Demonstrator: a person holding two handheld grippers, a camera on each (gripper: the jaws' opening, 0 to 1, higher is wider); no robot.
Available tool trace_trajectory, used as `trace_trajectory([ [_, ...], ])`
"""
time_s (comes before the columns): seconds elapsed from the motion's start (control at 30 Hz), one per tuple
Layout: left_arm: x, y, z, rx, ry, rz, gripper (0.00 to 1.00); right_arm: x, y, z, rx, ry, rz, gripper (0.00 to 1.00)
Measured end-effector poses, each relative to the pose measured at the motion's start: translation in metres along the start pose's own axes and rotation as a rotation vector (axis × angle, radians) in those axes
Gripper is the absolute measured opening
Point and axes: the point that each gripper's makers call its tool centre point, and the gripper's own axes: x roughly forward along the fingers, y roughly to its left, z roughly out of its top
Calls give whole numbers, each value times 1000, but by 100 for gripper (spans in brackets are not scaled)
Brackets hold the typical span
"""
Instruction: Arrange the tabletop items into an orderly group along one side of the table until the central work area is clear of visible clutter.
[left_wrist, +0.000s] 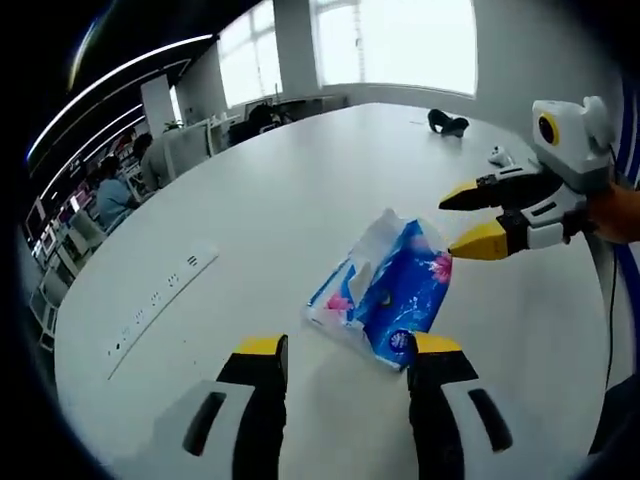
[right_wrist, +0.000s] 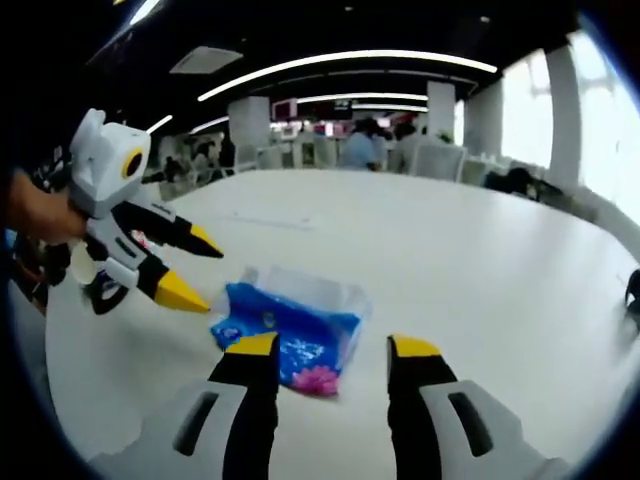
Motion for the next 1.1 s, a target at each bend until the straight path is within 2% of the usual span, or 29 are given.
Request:
trace_trajectory([
  [0.3, -12, 5, 0, 9, -3, 38, 66, -6, 10, 3, -20, 2, 5, 59],
  [0.57, -22, 6, 5, 37, -5, 32, 72, -13, 15, 11, -27, -5, -5, 73],
  [0.83, -37, 11, 13, 34, -29, 54, 81, -18, 23, 19, -39, -15, -13, 83],
  [1.1, -50, 8, 9, 52, -31, 42, 91, -23, 38, 26, -39, -17, -13, 87],
])
